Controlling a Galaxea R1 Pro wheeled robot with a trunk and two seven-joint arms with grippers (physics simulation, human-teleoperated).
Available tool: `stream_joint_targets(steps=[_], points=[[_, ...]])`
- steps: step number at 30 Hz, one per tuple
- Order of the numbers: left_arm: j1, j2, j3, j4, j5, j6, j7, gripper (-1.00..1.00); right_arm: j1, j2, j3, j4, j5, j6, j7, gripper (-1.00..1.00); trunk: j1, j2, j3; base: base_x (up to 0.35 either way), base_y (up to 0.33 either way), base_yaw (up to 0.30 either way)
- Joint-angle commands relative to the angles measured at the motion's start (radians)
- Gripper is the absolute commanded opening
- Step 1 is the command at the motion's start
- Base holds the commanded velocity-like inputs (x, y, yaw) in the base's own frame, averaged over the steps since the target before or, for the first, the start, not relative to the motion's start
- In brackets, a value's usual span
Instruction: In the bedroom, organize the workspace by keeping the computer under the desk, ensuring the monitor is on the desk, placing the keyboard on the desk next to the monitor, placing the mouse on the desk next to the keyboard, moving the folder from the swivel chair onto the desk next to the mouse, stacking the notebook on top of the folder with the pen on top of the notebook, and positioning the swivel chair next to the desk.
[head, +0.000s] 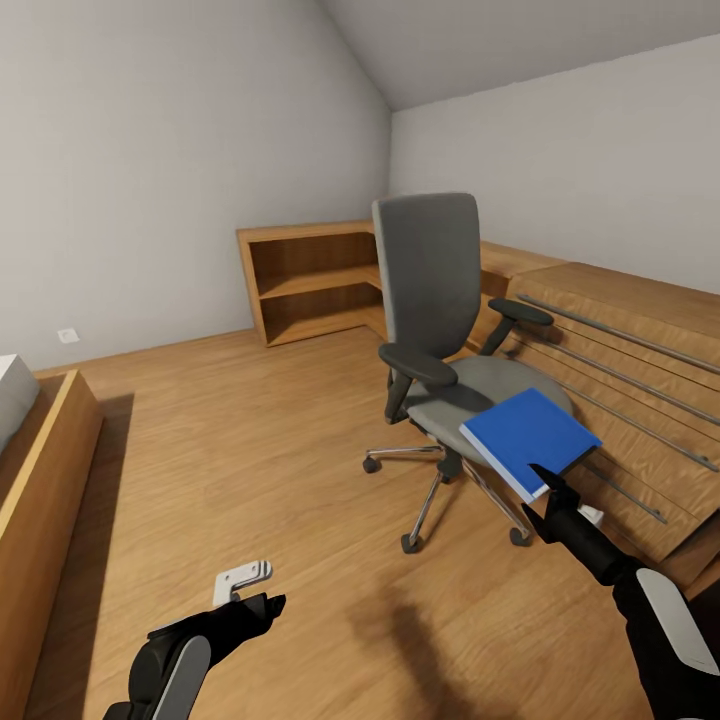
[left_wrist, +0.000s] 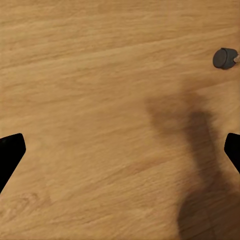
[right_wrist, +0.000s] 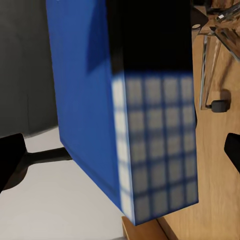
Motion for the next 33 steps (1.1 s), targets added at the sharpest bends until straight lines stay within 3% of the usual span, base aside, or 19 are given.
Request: stream_joint_targets(steps=[1, 33], points=[[-0.001, 0.0, 0.0, -0.001, 0.011, 0.002, 0.01, 1.0, -0.001, 0.0, -0.002, 0.0, 0.001, 0.006, 0.003, 1.0, 0.0, 0.0, -0.001, 0.0, 0.0, 0.0], [-0.001, 0.0, -0.002, -0.001, 0.011, 0.003, 0.007, 1.0, -0.001, 0.0, -0.003, -0.021, 0.004, -0.007, 0.008, 1.0, 0.0, 0.0, -0.001, 0.0, 0.0, 0.0]])
